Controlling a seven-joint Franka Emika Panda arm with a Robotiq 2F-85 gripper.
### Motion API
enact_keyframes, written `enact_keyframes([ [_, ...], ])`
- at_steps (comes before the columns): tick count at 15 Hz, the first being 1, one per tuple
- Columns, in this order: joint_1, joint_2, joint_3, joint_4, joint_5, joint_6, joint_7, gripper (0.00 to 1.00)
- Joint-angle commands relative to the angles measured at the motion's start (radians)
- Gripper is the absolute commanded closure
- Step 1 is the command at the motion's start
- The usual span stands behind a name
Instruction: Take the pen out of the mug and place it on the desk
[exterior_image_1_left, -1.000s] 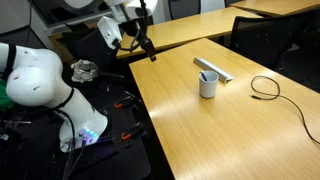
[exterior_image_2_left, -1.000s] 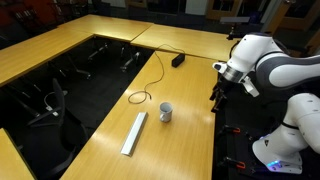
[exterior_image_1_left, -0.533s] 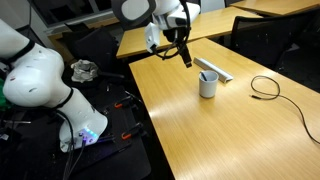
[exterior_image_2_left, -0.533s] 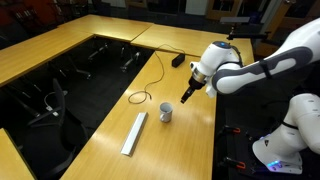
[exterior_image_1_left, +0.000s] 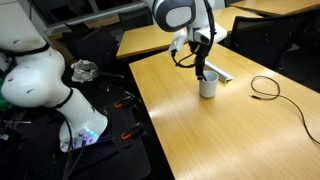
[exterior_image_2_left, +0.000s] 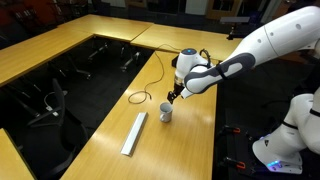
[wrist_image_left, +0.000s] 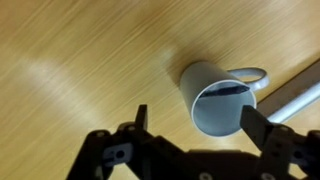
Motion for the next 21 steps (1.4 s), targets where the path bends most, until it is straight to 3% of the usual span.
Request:
enact_keyframes([
  [1,-0.008,0.052,0.01,0.102,0.143,-0.179,0.025,0.0],
  [4,-0.012,0.072,0.011,0.144,0.271,-0.251,0.062,0.0],
  [5,0.002,0.056,0.002,0.105,0.211,-0.196,0.022,0.0],
  [15,-0.008,0.096,-0.003,0.169,0.274,-0.249,0.065,0.0],
  [16,-0.015,0.112,-0.004,0.196,0.283,-0.291,0.067,0.25],
  [17,-0.021,0.127,-0.006,0.218,0.295,-0.314,0.077,0.26],
  [20,-0.035,0.176,-0.012,0.282,0.325,-0.375,0.114,0.49],
  [21,-0.037,0.192,-0.015,0.299,0.338,-0.368,0.13,0.53],
])
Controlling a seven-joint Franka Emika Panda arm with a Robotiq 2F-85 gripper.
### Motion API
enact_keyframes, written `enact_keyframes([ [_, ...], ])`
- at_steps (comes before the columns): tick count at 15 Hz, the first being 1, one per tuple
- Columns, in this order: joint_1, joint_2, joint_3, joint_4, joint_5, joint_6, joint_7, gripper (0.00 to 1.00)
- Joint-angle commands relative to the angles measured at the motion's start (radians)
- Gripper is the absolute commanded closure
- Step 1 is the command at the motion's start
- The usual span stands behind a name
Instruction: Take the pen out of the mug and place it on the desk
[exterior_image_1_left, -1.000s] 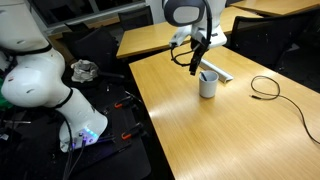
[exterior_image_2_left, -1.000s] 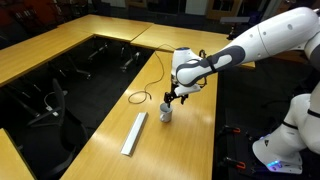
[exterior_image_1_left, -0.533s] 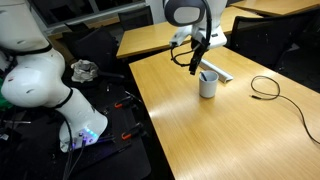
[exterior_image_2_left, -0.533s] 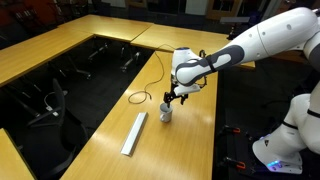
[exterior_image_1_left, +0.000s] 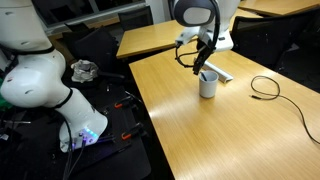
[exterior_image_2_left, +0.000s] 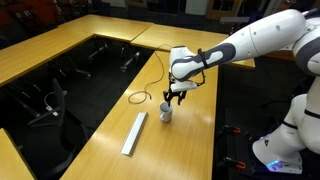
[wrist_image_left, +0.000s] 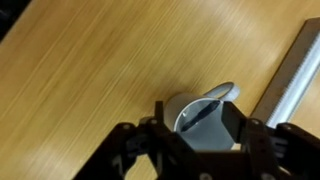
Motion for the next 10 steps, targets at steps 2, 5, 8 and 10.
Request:
enact_keyframes([
  [2,-0.019,0.091,-0.006,0.12,0.076,-0.069,0.063,0.55],
  [5,-0.022,0.148,-0.006,0.17,0.113,-0.054,0.094,0.45],
  [8,-0.02,0.193,-0.01,0.206,0.118,-0.051,0.134,0.32],
  [10,-0.019,0.22,-0.012,0.229,0.119,-0.046,0.16,0.35],
])
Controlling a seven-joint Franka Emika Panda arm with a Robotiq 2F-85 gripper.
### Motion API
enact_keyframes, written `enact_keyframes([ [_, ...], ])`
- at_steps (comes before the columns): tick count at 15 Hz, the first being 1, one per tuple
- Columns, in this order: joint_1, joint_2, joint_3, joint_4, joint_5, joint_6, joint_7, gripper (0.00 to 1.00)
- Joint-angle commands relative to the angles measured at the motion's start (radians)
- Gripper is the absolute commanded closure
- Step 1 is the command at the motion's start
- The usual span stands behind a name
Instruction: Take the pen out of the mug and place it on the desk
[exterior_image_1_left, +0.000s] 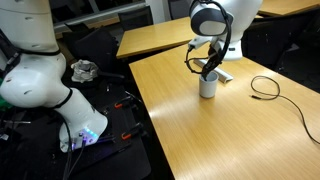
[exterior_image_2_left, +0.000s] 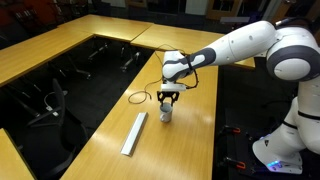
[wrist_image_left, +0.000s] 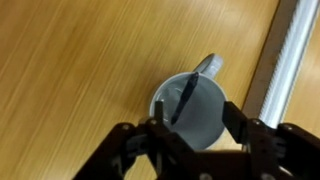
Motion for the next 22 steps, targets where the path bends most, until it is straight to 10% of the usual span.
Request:
enact_keyframes([
  [1,0.0,0.049,-0.009,0.065,0.02,-0.041,0.064,0.37],
  [5,-0.002,0.079,-0.009,0.09,0.02,-0.051,0.099,0.52],
  [16,-0.002,0.13,-0.005,0.124,0.017,-0.127,0.16,0.54],
  [22,-0.011,0.154,-0.003,0.159,0.028,-0.161,0.166,0.92],
])
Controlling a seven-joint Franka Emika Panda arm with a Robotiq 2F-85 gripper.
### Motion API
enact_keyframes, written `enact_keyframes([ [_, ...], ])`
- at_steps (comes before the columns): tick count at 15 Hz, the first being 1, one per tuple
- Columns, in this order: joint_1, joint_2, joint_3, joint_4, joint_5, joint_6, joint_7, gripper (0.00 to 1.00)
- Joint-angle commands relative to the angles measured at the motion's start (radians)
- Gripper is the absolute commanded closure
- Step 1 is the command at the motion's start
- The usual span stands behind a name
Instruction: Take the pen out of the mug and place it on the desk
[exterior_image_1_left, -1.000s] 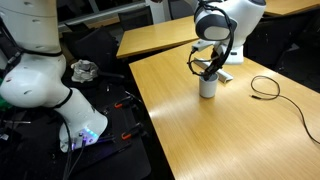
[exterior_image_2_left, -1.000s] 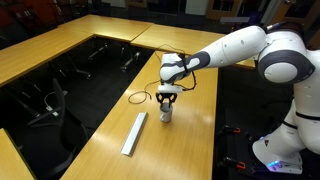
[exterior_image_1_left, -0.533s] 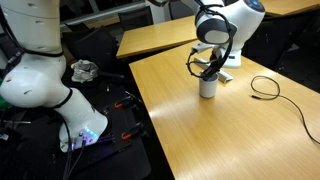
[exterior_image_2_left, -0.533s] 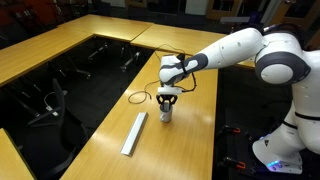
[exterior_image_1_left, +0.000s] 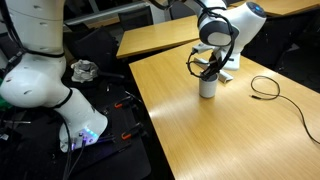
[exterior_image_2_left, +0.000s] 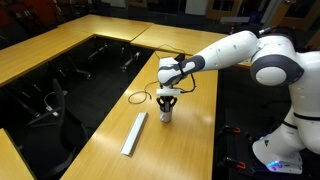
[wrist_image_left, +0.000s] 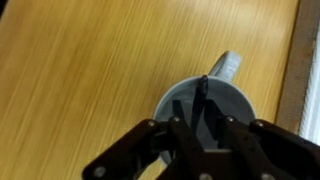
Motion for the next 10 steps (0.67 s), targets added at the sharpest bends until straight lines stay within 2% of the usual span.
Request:
enact_keyframes([
  [1,-0.01,0.02,-0.002,0.048,0.029,-0.058,0.022,1.0],
  [4,-0.02,0.016,0.001,0.059,0.048,-0.072,0.014,0.98],
  [10,-0.033,-0.009,0.0,0.072,0.069,-0.089,0.002,1.0],
])
